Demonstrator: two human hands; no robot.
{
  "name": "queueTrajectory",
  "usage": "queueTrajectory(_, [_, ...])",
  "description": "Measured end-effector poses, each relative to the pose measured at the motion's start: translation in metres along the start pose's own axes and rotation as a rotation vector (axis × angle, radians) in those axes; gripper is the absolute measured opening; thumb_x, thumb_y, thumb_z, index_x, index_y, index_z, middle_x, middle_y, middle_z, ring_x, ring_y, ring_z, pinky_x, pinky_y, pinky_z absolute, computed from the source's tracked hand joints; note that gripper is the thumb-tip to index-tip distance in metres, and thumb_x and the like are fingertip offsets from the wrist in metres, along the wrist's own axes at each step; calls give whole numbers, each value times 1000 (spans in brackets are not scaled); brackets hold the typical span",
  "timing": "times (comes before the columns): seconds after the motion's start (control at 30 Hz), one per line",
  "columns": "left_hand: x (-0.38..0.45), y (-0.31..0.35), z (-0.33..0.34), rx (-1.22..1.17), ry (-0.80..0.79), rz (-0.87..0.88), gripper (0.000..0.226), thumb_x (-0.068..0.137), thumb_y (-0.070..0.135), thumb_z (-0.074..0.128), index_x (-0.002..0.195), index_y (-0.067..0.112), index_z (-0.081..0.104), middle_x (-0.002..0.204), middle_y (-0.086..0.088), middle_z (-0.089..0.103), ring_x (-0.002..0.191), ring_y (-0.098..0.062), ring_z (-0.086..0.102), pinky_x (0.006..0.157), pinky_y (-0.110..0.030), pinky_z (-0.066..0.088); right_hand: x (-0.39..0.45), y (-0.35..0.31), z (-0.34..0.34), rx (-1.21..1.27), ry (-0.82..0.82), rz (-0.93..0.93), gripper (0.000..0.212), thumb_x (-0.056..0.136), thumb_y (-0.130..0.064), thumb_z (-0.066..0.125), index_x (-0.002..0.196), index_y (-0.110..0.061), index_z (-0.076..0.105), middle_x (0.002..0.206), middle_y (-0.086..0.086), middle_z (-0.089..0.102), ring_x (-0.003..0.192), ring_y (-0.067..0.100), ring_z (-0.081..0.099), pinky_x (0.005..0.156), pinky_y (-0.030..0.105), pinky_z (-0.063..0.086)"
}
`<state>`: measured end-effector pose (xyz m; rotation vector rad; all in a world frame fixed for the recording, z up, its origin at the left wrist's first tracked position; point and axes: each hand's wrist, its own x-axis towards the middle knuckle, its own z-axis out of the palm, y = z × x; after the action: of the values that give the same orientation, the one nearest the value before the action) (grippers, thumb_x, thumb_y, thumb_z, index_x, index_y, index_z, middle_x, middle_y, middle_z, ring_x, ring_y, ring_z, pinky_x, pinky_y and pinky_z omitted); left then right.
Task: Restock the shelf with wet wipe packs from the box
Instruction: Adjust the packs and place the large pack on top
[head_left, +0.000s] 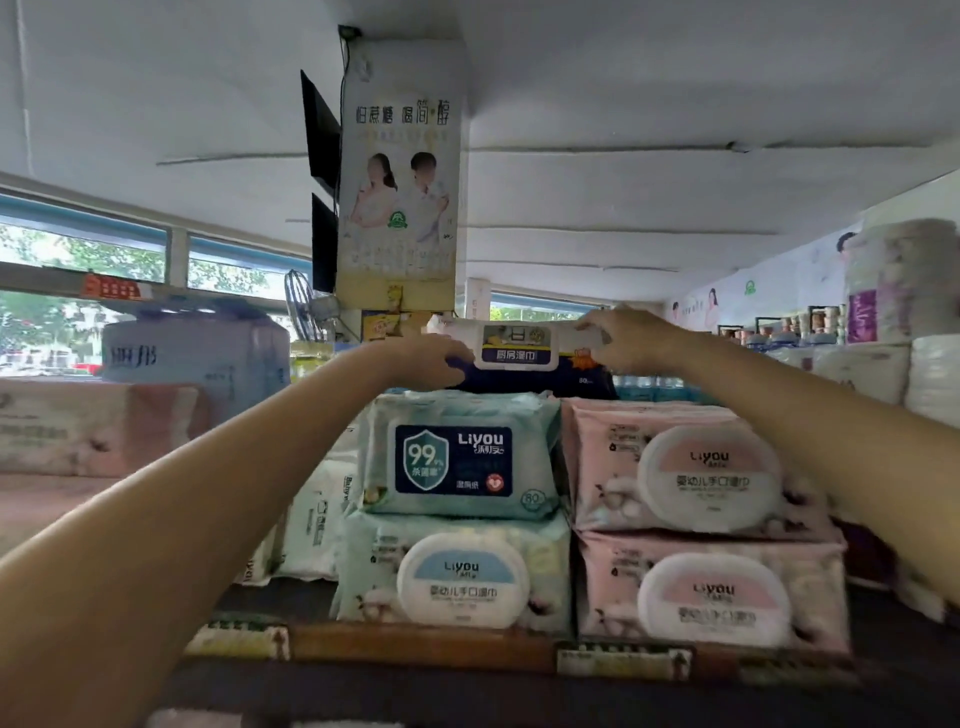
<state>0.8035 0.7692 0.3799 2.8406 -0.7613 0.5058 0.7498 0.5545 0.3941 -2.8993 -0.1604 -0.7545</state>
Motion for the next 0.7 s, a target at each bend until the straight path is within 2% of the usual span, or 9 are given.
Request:
queueTrajectory(0.03, [-16, 6, 1, -15, 3, 56, 39, 98, 24, 40, 136, 17, 45, 138, -6, 49, 124, -22, 47, 102, -28, 33, -15, -8, -2, 29, -19, -30, 39, 97, -13, 42, 135, -11, 44, 109, 2, 54, 100, 21, 47, 71, 21, 34])
queueTrajectory(0.07, [-32, 13, 3, -44, 2, 112, 38, 99, 29, 39, 133, 18, 49, 135, -5, 53, 122, -20, 49, 99, -26, 34, -29, -16, -1, 54, -46, -51, 35, 98, -17, 42, 131, -11, 50, 118, 4, 56, 108, 22, 49, 79, 20, 33])
queueTrajectory(0.13, [-58, 23, 11, -54, 20, 191, 42, 97, 41, 38, 133, 22, 49, 133, -1, 56, 120, -19, 52, 104, -30, 34, -52, -28, 6, 25, -95, -64, 33, 99, -21, 39, 127, -11, 55, 130, 8, 54, 118, 22, 50, 89, 22, 33])
queueTrajectory(0.2, [-70, 27, 20, 58, 66, 229, 49, 94, 50, 37, 138, 28, 42, 137, 2, 52, 124, -20, 49, 109, -43, 31, -66, -34, 16, -72, -92, -30, 34, 100, -22, 35, 124, -10, 56, 129, 9, 56, 117, 26, 51, 96, 28, 37])
queueTrajectory(0.27, [-73, 32, 26, 185, 94, 243, 55, 93, 51, 39, 143, 30, 30, 144, 3, 42, 129, -24, 42, 111, -48, 26, -76, -33, 25, -135, -59, 28, 34, 100, -25, 31, 122, -11, 53, 123, 11, 60, 110, 26, 54, 98, 39, 42])
queueTrajectory(0.33, [-76, 45, 34, 199, 84, 219, 61, 92, 51, 39, 146, 27, 22, 148, 1, 35, 133, -29, 35, 111, -52, 21, -88, -33, 34, -169, -28, 64, 38, 101, -32, 25, 130, -18, 45, 129, 7, 55, 116, 26, 52, 102, 45, 38])
queueTrajectory(0.47, [-80, 75, 58, 14, 214, 58, 54, 97, 45, 31, 141, 15, 30, 145, -5, 39, 134, -35, 29, 110, -55, 14, -99, -32, 54, -255, 115, 99, 44, 101, -37, 17, 142, -28, 31, 144, -1, 43, 132, 22, 40, 113, 46, 20])
queueTrajectory(0.57, [-74, 83, 70, -5, 361, -12, 37, 99, 26, 34, 135, 16, 34, 141, -4, 41, 132, -37, 29, 109, -57, 13, -99, -33, 58, -243, 149, 112, 44, 101, -38, 19, 142, -27, 31, 145, -2, 43, 134, 22, 38, 115, 49, 12])
queueTrajectory(0.7, [-69, 99, 62, -64, 359, -95, 40, 98, 15, 32, 137, 17, 30, 142, -6, 38, 131, -43, 28, 106, -64, 14, -92, -42, 56, -234, 116, 191, 43, 99, -38, 26, 141, -32, 29, 144, 3, 41, 134, 29, 35, 113, 57, 9])
